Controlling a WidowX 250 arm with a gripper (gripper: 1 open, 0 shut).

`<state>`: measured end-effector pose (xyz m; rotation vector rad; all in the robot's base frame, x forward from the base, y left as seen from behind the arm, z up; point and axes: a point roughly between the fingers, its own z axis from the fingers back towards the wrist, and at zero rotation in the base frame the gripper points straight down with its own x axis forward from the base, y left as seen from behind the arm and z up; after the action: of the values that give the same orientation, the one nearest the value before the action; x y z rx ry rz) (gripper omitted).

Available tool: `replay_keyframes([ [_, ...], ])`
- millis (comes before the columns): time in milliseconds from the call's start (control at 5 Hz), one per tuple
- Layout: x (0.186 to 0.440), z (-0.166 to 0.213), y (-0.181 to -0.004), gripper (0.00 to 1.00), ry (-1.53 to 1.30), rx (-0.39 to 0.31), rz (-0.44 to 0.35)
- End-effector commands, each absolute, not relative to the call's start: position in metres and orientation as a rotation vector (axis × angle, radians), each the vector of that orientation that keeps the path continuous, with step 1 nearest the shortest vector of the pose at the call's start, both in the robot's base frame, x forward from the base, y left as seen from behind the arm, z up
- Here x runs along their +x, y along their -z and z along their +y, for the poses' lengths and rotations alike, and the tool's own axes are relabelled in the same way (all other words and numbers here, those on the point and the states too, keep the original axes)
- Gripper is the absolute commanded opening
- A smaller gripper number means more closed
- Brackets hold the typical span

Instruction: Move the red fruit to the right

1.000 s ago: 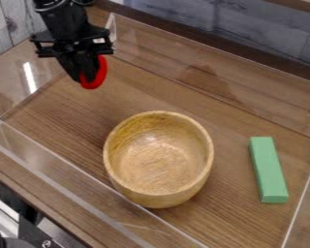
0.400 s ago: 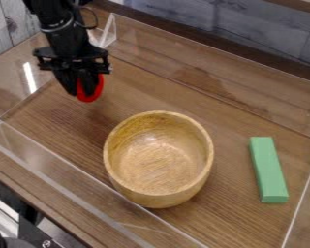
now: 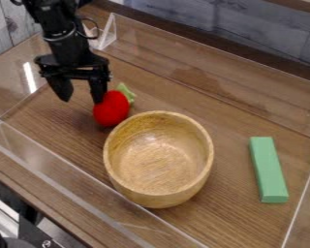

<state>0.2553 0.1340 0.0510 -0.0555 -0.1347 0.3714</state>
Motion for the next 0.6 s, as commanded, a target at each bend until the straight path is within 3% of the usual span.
replay_keyframes([
  [0, 0.265, 0.134, -0.053, 1.0, -0.361, -0.034, -0.167],
  [400, 0.272, 0.128, -0.038, 1.0, -0.36, -0.027, -0.152],
])
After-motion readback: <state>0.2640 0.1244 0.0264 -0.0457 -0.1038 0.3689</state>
